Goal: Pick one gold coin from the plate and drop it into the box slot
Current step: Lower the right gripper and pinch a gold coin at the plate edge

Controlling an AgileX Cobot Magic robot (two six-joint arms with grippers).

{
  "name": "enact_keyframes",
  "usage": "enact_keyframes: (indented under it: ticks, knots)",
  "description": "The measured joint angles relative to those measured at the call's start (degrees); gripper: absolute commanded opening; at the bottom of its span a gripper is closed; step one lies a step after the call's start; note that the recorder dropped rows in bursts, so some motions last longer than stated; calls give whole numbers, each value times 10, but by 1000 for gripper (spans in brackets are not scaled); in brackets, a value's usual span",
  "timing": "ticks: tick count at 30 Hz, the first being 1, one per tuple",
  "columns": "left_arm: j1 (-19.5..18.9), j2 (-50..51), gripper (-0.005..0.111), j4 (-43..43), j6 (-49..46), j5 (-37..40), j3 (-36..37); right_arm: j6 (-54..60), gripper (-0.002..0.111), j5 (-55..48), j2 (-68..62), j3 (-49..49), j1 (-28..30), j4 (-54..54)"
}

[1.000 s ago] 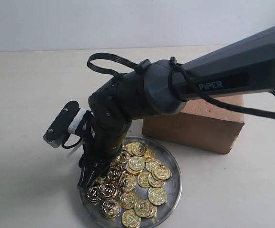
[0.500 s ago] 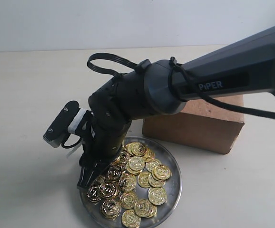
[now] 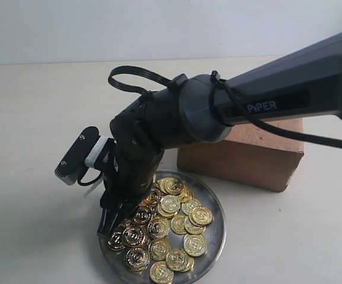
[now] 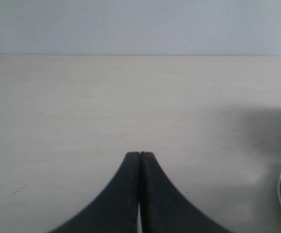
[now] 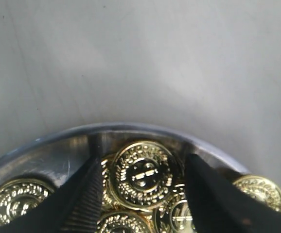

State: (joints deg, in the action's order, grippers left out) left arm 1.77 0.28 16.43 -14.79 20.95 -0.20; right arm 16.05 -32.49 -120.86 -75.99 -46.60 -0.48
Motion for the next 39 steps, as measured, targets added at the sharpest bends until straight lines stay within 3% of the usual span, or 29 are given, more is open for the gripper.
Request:
enact_keyframes:
  ticks: [14, 18, 24, 39]
  knots:
    - [0, 0, 0, 0, 0, 0, 0, -2, 55, -9, -7, -6, 0, -1]
    - [0, 0, 0, 0, 0, 0, 0, -2, 48, -12, -8, -7, 0, 5]
    - [0, 0, 0, 0, 0, 0, 0, -1, 28, -13, -9, -7, 0, 12]
    - [0, 0, 0, 0, 0, 0, 0, 2, 28, -50, 21, -6, 0, 5]
